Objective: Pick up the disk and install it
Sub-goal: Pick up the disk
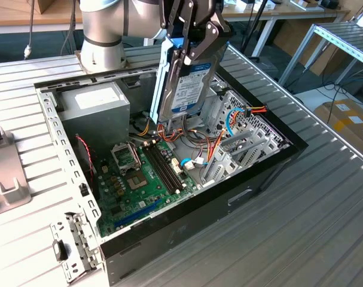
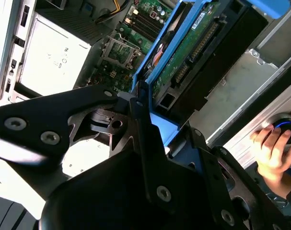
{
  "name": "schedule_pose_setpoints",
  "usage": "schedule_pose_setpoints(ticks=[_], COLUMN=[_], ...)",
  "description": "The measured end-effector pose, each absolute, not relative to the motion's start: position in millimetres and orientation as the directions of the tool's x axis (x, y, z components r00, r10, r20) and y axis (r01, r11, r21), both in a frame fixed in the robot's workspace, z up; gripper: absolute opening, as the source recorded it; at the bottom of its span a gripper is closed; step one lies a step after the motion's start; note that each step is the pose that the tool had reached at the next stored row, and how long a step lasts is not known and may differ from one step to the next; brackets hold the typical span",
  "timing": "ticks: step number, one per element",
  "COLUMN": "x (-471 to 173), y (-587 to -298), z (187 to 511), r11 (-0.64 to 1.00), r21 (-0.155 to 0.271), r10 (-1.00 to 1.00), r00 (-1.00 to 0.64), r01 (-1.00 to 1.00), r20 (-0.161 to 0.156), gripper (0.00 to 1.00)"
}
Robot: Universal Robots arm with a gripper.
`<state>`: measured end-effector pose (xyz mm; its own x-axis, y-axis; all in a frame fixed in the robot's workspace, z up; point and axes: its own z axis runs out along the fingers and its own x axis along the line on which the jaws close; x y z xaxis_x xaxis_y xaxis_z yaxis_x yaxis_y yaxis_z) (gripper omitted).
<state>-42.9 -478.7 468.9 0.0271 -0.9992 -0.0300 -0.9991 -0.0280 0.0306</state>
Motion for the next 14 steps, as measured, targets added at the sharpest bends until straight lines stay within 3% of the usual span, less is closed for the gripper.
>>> schedule_pose_setpoints(ticks=[14], x=[-24.7], y=[-488.3], z=[467.5], r11=[-0.028], r21=[0.031], r10=[-0.999], r00=[0.027], r01=[-0.999], r20=[-0.03], gripper=[0.37])
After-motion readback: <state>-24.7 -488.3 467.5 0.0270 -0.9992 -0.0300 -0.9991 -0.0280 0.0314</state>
